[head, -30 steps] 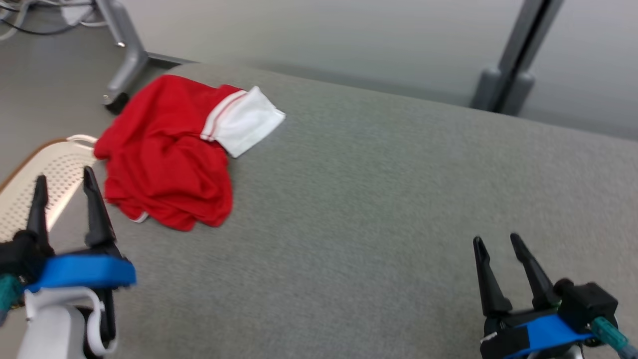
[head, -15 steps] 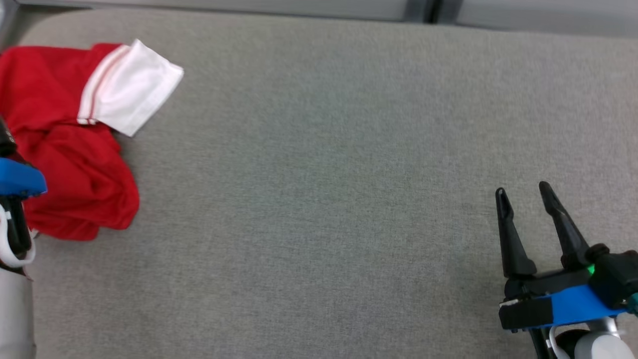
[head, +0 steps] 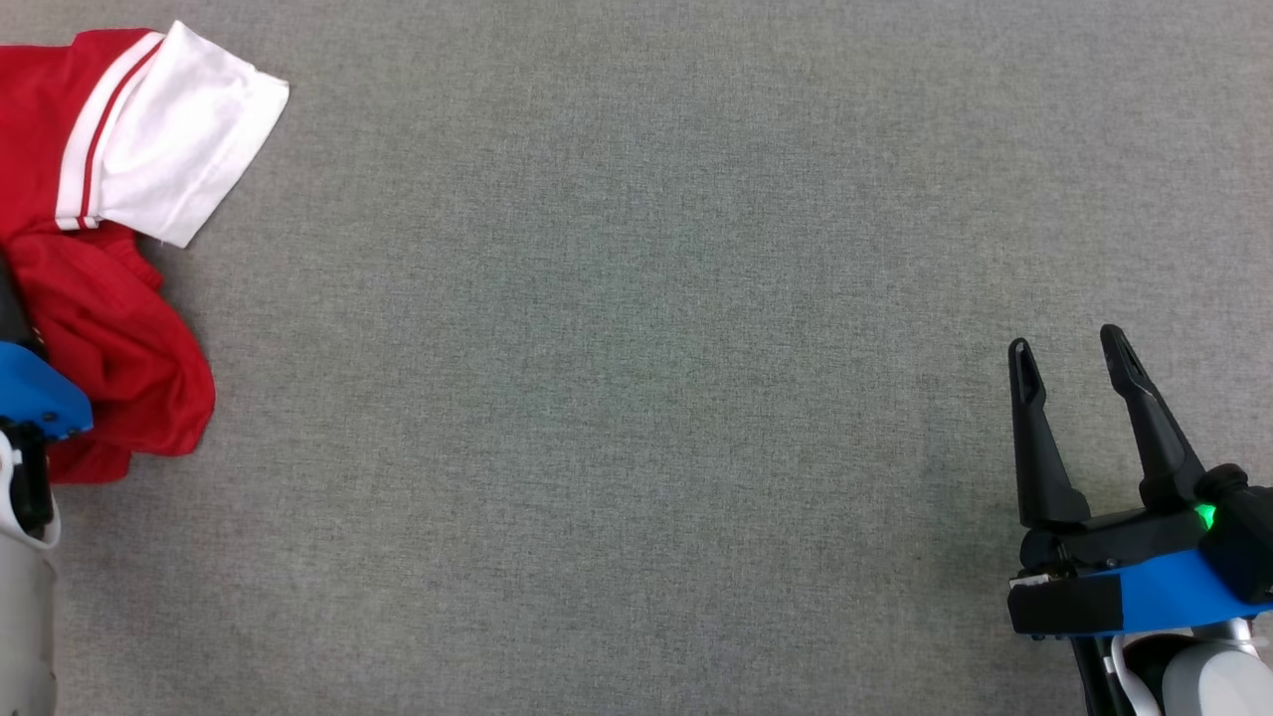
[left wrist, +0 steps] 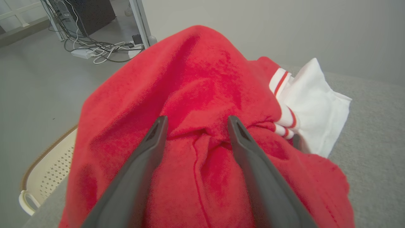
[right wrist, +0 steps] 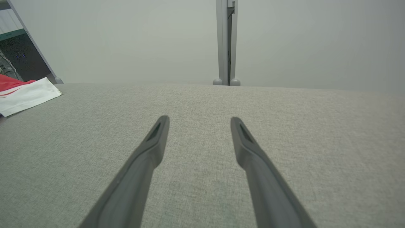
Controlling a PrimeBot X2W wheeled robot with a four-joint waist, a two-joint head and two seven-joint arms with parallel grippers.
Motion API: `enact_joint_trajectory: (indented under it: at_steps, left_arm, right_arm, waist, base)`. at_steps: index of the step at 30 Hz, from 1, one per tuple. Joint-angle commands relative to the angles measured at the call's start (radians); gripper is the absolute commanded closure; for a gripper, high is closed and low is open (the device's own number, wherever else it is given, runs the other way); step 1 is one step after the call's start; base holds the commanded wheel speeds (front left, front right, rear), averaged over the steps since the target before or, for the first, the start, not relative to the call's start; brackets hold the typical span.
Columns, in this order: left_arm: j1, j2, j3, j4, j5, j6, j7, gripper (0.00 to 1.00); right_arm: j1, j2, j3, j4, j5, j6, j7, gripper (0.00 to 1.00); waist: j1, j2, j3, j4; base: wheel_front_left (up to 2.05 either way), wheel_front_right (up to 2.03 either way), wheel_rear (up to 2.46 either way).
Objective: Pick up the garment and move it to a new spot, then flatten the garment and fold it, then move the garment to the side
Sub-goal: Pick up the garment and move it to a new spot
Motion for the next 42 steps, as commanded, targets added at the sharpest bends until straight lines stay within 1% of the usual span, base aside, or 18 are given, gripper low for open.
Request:
enact_joint_trajectory:
  at_steps: [1,4,7,8,9,10,14,18,22,26,30,35,38,40,42]
  left_arm:
    - [-0.021,-0.004,-0.007,0.018,0.003,-0.005,0.003,0.00]
    - [-0.033,-0.007,-0.023,0.077,0.005,-0.013,0.006,0.00]
    - [-0.045,-0.014,-0.037,0.132,0.000,-0.025,0.037,0.00]
    - [-0.050,-0.017,-0.042,0.153,-0.001,-0.030,0.058,0.38]
    - [-0.054,-0.020,-0.048,0.171,-0.002,-0.032,0.081,0.83]
    - [-0.062,-0.020,-0.055,0.180,-0.003,-0.037,0.089,1.00]
    - [-0.078,-0.016,-0.067,0.193,0.003,-0.043,0.062,1.00]
    - [-0.101,-0.007,-0.069,0.169,-0.003,-0.050,-0.002,1.00]
    - [-0.128,0.009,-0.085,0.114,0.012,-0.056,-0.045,1.00]
    - [-0.159,0.019,-0.100,0.028,0.031,-0.058,-0.060,1.00]
    - [-0.200,0.018,-0.105,-0.099,0.041,-0.057,-0.064,1.00]
    - [-0.255,0.000,-0.141,-0.282,0.064,-0.056,-0.056,1.00]
    - [-0.288,-0.020,-0.166,-0.400,0.064,-0.054,-0.020,1.00]
    - [-0.308,-0.048,-0.188,-0.491,0.069,-0.044,0.016,1.00]
    - [-0.340,-0.054,-0.205,-0.558,0.065,-0.047,0.052,1.00]
  right_arm:
    - [-0.010,-0.005,-0.001,-0.003,0.002,0.002,0.000,0.00]
    - [-0.015,-0.005,-0.001,-0.001,0.003,0.002,0.004,0.00]
    - [-0.016,-0.005,0.002,0.003,0.005,0.002,0.007,0.00]
    - [-0.015,-0.005,0.004,0.005,0.006,0.002,0.007,0.00]
    - [-0.014,-0.005,0.005,0.006,0.008,0.002,0.006,0.00]
    - [-0.013,-0.005,0.007,0.008,0.009,0.002,0.004,0.00]
    - [-0.011,-0.005,0.015,0.017,0.018,0.002,0.000,0.00]
    - [-0.002,-0.005,0.018,0.034,0.027,0.002,-0.007,0.00]
    - [0.012,-0.005,0.023,0.062,0.037,0.002,-0.019,0.00]
    - [0.022,-0.005,0.035,0.096,0.056,0.002,-0.038,0.00]
    - [0.032,-0.005,0.044,0.132,0.081,0.002,-0.060,0.00]
    - [0.037,-0.005,0.061,0.172,0.110,0.002,-0.090,0.00]
    - [0.032,-0.005,0.079,0.194,0.130,0.002,-0.106,0.00]
    - [0.028,-0.005,0.085,0.210,0.145,0.002,-0.117,0.00]
    - [0.021,-0.005,0.100,0.225,0.156,0.002,-0.128,0.00]
  waist:
    - [-0.0001,-0.0004,0.001,0.001]
    - [-0.0001,-0.0004,-0.001,0.003]
    - [-0.0001,-0.0004,-0.006,0.005]
    - [-0.0001,-0.0004,-0.010,0.006]
    - [-0.0001,-0.0004,-0.013,0.006]
    - [-0.0001,-0.0004,-0.016,0.006]
    - [-0.0001,-0.0004,-0.034,0.002]
    - [-0.0001,-0.0004,-0.062,-0.004]
    - [-0.0001,-0.0004,-0.103,-0.006]
    - [-0.0001,-0.0004,-0.151,-0.014]
    - [-0.0001,-0.0004,-0.195,-0.036]
    - [-0.0001,-0.0004,-0.229,-0.088]
    - [-0.0001,-0.0004,-0.236,-0.131]
    - [-0.0001,-0.0004,-0.239,-0.163]
    - [-0.0001,-0.0004,-0.235,-0.203]
  base:
    - [0.00,0.00,0.00]
    - [0.00,0.00,0.00]
    - [0.00,0.00,0.00]
    - [0.00,0.00,0.00]
    - [0.00,0.00,0.00]
    - [0.00,0.00,0.00]
    - [0.00,0.00,0.00]
    - [0.00,0.00,0.00]
    - [0.00,0.00,0.00]
    - [0.00,0.00,0.00]
    - [0.00,0.00,0.00]
    - [0.00,0.00,0.00]
    - [0.00,0.00,0.00]
    - [0.00,0.00,0.00]
    - [0.00,0.00,0.00]
